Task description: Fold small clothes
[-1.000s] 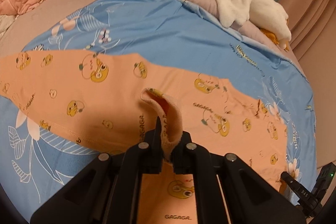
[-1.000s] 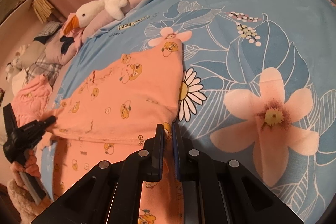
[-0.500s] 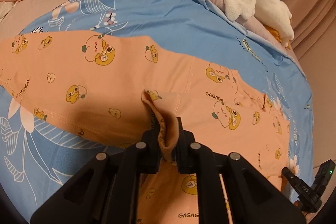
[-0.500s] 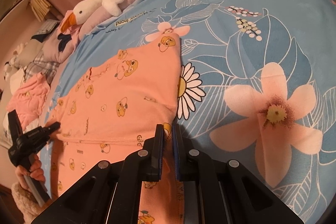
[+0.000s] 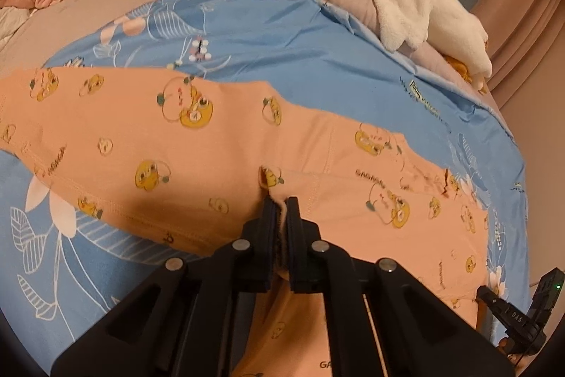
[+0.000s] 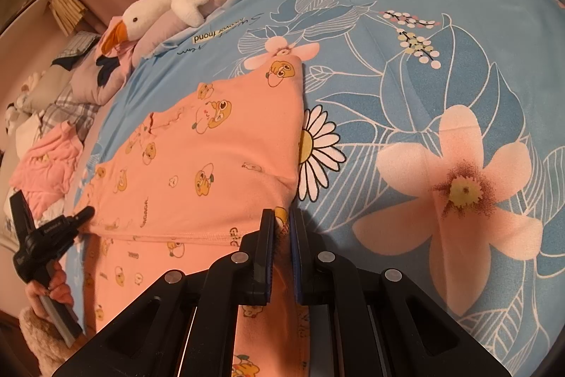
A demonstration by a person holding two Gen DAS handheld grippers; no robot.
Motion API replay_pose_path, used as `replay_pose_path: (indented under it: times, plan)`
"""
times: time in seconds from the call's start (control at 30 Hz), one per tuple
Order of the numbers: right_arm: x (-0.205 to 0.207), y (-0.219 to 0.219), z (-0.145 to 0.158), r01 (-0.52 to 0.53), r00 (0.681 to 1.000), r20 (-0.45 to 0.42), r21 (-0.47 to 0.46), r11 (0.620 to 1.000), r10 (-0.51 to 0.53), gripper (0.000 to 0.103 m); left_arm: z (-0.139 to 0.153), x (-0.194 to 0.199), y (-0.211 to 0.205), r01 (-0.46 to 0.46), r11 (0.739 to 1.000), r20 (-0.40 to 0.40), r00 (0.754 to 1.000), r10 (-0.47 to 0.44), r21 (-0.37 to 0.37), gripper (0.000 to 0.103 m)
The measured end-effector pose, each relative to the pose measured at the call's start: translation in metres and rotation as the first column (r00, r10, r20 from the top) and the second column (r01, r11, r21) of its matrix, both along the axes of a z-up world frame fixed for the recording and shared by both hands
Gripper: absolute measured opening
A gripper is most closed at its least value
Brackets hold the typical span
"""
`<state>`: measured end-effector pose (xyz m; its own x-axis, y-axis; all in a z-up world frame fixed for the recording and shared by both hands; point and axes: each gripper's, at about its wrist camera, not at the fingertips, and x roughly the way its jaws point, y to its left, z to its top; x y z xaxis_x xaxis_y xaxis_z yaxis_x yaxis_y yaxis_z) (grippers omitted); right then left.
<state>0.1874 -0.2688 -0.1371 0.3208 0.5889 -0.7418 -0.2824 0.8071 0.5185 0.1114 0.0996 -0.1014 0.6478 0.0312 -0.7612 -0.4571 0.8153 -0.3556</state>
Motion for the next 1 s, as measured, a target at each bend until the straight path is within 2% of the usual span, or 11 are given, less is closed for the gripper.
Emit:
replay_pose_path:
  times: [0.13,0.3,0.63,0.8,0.83,0.93,0.97,1.0]
  plan:
    - [0.0,0.0,0.0,-0.001,1.0,0.0,-0.001,1.0,0.001,0.009,0.007,-0.001,0.006,-0.002,1.0,0.028,1.0,0.002,-0.011,0.004]
    - [0.0,0.001,-0.002,-0.001,1.0,-0.003,0.0,1.0,0.001,0.009,-0.001,-0.002,0.011,0.003,1.0,-0.011,1.0,-0.002,0.011,0.004]
    - [0.0,0.002,-0.001,-0.002,1.0,0.0,-0.012,1.0,0.002,0.009,-0.006,-0.005,0.014,0.03,0.998,-0.028,0.999,-0.031,-0.049,0.004]
    - [0.0,0.003,-0.001,-0.002,1.0,0.0,-0.012,1.0,0.002,0.009,-0.01,-0.002,0.009,0.059,0.996,-0.043,0.997,-0.062,-0.068,0.018]
    - [0.0,0.003,-0.001,-0.002,1.0,0.0,-0.012,1.0,0.002,0.009,-0.011,-0.002,0.008,0.064,0.996,-0.042,0.997,-0.066,-0.064,0.018]
    - [0.0,0.002,-0.001,-0.001,1.0,0.0,-0.012,1.0,0.001,0.009,-0.014,-0.001,0.003,0.064,0.997,-0.05,0.997,-0.066,-0.041,0.013]
    - [0.0,0.002,-0.001,-0.001,1.0,0.0,-0.012,1.0,0.001,0.009,-0.015,0.0,0.002,0.059,0.998,-0.045,0.997,-0.06,-0.029,0.006]
    - [0.0,0.003,-0.001,-0.002,1.0,0.001,-0.012,1.0,0.002,0.009,-0.014,-0.001,0.001,0.054,0.998,-0.041,0.998,-0.055,-0.019,0.005]
